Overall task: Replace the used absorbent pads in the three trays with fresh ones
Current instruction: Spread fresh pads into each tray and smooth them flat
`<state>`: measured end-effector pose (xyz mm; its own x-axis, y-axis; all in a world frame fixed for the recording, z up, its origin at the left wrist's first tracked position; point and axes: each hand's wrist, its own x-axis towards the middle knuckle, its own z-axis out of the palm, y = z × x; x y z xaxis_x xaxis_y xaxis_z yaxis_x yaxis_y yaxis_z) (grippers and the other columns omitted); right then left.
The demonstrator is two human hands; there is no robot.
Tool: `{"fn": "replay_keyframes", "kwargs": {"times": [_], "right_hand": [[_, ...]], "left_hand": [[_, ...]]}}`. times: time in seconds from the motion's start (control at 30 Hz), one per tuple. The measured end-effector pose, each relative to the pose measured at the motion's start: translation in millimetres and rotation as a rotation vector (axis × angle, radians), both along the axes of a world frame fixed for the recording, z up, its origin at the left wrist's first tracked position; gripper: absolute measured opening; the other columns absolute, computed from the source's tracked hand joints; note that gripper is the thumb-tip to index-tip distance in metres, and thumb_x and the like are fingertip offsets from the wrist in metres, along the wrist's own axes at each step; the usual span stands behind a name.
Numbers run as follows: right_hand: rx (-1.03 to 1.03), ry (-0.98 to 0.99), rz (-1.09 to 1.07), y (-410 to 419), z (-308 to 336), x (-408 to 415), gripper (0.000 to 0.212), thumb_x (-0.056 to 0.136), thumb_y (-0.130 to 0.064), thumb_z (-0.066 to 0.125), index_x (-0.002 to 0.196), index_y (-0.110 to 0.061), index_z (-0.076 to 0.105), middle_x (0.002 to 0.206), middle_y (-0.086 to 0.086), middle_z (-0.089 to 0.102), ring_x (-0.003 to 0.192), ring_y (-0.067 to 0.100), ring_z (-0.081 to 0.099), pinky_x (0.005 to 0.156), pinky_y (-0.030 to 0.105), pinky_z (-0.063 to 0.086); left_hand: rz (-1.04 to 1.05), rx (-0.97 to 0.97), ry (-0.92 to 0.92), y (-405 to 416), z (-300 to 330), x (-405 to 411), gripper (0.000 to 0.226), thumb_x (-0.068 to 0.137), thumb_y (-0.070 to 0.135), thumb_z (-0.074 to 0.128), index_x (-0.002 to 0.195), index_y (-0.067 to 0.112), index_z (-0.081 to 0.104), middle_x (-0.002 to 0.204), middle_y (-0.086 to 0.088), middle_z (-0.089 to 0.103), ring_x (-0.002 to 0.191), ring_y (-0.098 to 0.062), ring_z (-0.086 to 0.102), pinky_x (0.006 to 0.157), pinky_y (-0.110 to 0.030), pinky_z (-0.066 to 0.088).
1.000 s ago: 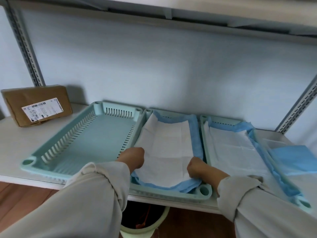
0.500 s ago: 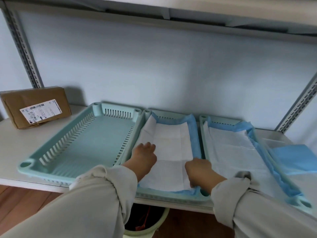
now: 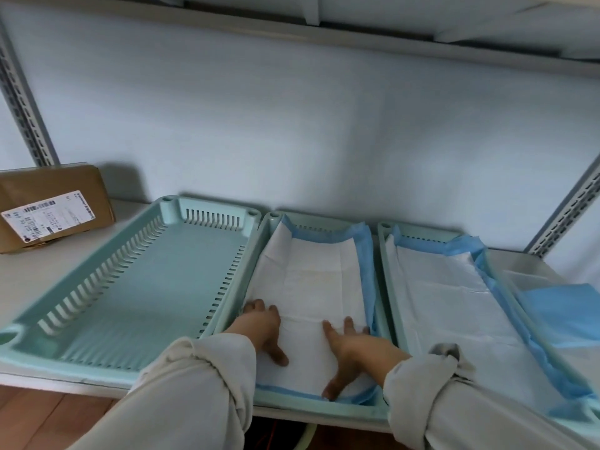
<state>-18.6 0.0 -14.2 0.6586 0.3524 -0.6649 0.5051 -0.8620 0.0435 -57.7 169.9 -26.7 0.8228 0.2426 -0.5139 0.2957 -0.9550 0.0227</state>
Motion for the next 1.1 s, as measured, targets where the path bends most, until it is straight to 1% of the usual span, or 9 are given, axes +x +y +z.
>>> {"fn": "replay_keyframes", "kwargs": {"times": [0.13, 0.37, 0.43, 0.5, 0.57, 0.73, 0.87, 0.97, 1.1], "right_hand": [[0.019, -0.017, 0.066, 7, 11, 7, 0.125, 0.072, -0.043, 0.078, 0.149, -0.029, -0.019, 0.158, 0.010, -0.020, 0.146, 0.039, -0.005, 0.117, 0.053, 0.012], [-0.098, -0.025, 0.161, 4, 0, -1, 0.120, 0.079, -0.027, 0.075, 0.147, -0.029, -0.025, 0.157, 0.013, -0.021, 0.144, 0.046, 0.002, 0.116, 0.051, 0.017], [-0.075, -0.036, 0.178, 10, 10, 9, 0.110, 0.079, -0.025, 0.075, 0.153, -0.023, -0.006, 0.159, 0.016, 0.004, 0.142, 0.040, 0.022, 0.114, 0.047, 0.026], [0.057, -0.107, 0.182, 23, 15, 25, 0.079, 0.084, -0.024, 0.070, 0.148, -0.015, 0.025, 0.148, 0.014, 0.035, 0.131, 0.032, 0.041, 0.108, 0.040, 0.036], [0.238, -0.217, 0.173, 35, 12, 41, 0.064, 0.089, -0.024, 0.063, 0.144, -0.015, 0.032, 0.143, 0.013, 0.040, 0.127, 0.030, 0.044, 0.104, 0.038, 0.039], [0.339, -0.148, 0.117, 46, -12, 75, 0.096, 0.081, -0.046, 0.068, 0.152, -0.025, 0.007, 0.159, 0.008, 0.007, 0.146, 0.030, 0.011, 0.117, 0.045, 0.021], [0.228, -0.086, -0.110, 33, -25, 105, 0.124, 0.065, -0.074, 0.064, 0.150, -0.030, -0.014, 0.158, 0.006, -0.021, 0.146, 0.036, -0.014, 0.118, 0.055, 0.006], [0.176, -0.088, -0.168, 29, -17, 111, 0.131, 0.064, -0.076, 0.064, 0.151, -0.020, -0.016, 0.157, 0.016, -0.021, 0.145, 0.039, -0.011, 0.119, 0.049, 0.007], [0.193, -0.154, -0.061, 36, -12, 113, 0.128, 0.064, -0.069, 0.070, 0.152, -0.015, -0.005, 0.159, 0.019, -0.004, 0.146, 0.040, 0.002, 0.119, 0.049, 0.013]], "left_hand": [[-0.054, 0.077, -0.069, 6, -3, 8, 0.094, 0.074, 0.045, 0.075, 0.144, 0.007, 0.027, 0.146, -0.020, 0.028, 0.135, -0.039, 0.031, 0.110, -0.046, 0.036], [-0.186, 0.240, 0.070, 4, -4, -4, 0.119, 0.068, 0.030, 0.083, 0.151, 0.002, 0.002, 0.151, -0.024, 0.014, 0.140, -0.043, 0.020, 0.113, -0.048, 0.031], [-0.177, 0.221, 0.066, 8, -1, 4, 0.105, 0.070, 0.026, 0.082, 0.149, 0.004, 0.017, 0.149, -0.022, 0.021, 0.137, -0.041, 0.029, 0.110, -0.047, 0.036], [-0.156, 0.155, -0.028, 10, 6, 20, 0.070, 0.081, 0.023, 0.072, 0.140, 0.007, 0.038, 0.142, -0.018, 0.036, 0.128, -0.036, 0.045, 0.105, -0.042, 0.043], [-0.165, 0.111, -0.215, 10, 10, 39, 0.045, 0.091, 0.013, 0.055, 0.136, 0.011, 0.045, 0.137, -0.013, 0.044, 0.124, -0.030, 0.049, 0.102, -0.038, 0.044], [-0.196, 0.060, -0.317, 17, -6, 73, 0.070, 0.087, 0.020, 0.063, 0.147, 0.013, 0.028, 0.152, -0.012, 0.024, 0.143, -0.030, 0.022, 0.117, -0.041, 0.025], [0.055, -0.146, -0.227, 38, -4, 84, 0.112, 0.076, 0.038, 0.075, 0.152, 0.005, -0.002, 0.159, -0.016, -0.001, 0.148, -0.028, 0.004, 0.121, -0.034, 0.012], [0.091, -0.142, -0.170, 41, 2, 89, 0.120, 0.073, 0.044, 0.077, 0.151, 0.003, -0.005, 0.159, -0.015, 0.001, 0.148, -0.027, 0.010, 0.120, -0.034, 0.016], [-0.002, 0.005, -0.228, 35, 2, 97, 0.107, 0.071, 0.055, 0.072, 0.148, 0.002, 0.019, 0.152, -0.017, 0.020, 0.142, -0.033, 0.020, 0.117, -0.039, 0.025]]}}
